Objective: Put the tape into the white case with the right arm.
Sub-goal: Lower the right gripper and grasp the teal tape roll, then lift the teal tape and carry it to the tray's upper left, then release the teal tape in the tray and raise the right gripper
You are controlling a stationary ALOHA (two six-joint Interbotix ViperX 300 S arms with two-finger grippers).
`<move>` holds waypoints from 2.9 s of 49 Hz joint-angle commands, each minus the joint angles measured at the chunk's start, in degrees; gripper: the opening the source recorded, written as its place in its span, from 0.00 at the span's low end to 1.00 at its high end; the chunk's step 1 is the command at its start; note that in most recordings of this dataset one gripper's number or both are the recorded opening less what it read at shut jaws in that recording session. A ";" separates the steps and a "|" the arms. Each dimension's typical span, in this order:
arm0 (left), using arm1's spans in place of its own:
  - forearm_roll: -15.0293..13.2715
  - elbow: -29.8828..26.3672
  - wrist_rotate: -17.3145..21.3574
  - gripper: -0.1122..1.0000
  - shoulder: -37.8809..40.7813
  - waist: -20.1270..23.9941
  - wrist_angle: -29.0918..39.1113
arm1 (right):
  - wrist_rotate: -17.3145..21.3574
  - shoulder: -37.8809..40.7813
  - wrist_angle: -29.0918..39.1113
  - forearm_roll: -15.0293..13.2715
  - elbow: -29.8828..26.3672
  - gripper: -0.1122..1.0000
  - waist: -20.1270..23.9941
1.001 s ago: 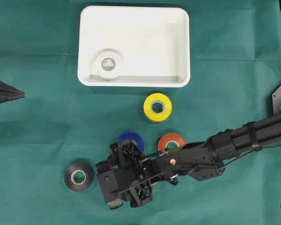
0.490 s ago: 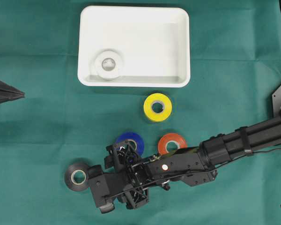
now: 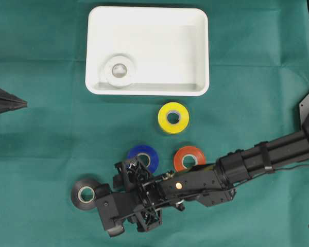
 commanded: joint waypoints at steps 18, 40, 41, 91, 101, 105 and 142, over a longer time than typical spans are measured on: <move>-0.09 -0.62 -0.09 0.10 0.35 -0.09 -0.26 | -0.09 -2.72 0.44 -0.09 -0.79 0.11 -0.35; -0.09 -0.62 -0.18 0.10 0.44 -0.09 -0.26 | 0.70 -8.35 2.46 -0.09 -0.79 0.11 -0.18; 0.00 -0.62 -0.09 0.10 0.35 0.00 -0.26 | 0.97 -8.79 2.72 -0.09 -0.79 0.10 -0.18; -0.09 -0.62 -0.18 0.10 0.35 -0.09 -0.26 | 1.67 -14.33 5.36 -8.26 -0.26 0.10 -22.59; -0.09 -0.53 -0.18 0.10 0.44 -0.09 -0.26 | 1.67 -14.24 5.10 -9.76 -0.35 0.10 -28.65; -0.09 -0.53 -0.18 0.10 0.35 0.00 -0.26 | 1.76 -14.24 5.10 -9.76 -0.26 0.10 -30.59; -0.09 -0.62 -0.18 0.10 0.35 -0.09 -0.26 | 1.67 -12.30 4.83 -10.20 -0.35 0.21 -35.24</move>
